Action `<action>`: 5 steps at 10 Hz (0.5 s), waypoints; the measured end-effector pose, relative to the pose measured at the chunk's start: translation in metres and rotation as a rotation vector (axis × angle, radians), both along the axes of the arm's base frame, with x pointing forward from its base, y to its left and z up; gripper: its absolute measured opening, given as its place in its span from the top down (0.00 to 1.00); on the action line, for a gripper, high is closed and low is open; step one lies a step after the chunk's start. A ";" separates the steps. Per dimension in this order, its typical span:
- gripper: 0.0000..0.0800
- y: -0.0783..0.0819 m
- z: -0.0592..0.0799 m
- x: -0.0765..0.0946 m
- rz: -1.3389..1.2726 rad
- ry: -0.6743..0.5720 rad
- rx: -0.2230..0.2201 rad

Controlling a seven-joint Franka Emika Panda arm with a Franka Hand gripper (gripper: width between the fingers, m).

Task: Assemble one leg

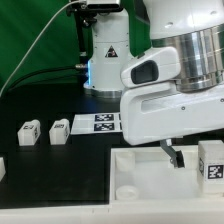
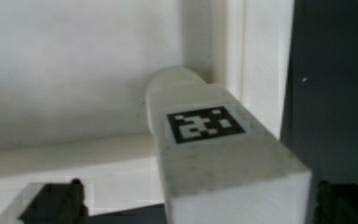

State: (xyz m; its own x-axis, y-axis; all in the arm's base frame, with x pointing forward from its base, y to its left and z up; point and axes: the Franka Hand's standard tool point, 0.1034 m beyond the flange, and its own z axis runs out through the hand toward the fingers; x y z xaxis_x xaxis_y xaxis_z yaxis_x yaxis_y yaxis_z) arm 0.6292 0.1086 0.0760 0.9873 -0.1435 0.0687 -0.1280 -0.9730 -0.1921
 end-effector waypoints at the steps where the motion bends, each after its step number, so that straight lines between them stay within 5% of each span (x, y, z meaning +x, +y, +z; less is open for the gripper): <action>1: 0.34 0.001 0.000 0.000 -0.053 0.010 0.008; 2: 0.57 0.002 0.000 0.000 -0.163 0.030 0.023; 5: 0.62 -0.002 -0.001 -0.001 -0.543 0.102 0.055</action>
Offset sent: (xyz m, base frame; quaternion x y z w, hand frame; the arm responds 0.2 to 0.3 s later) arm 0.0000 0.0000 0.0000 0.0000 0.0000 0.3382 0.9411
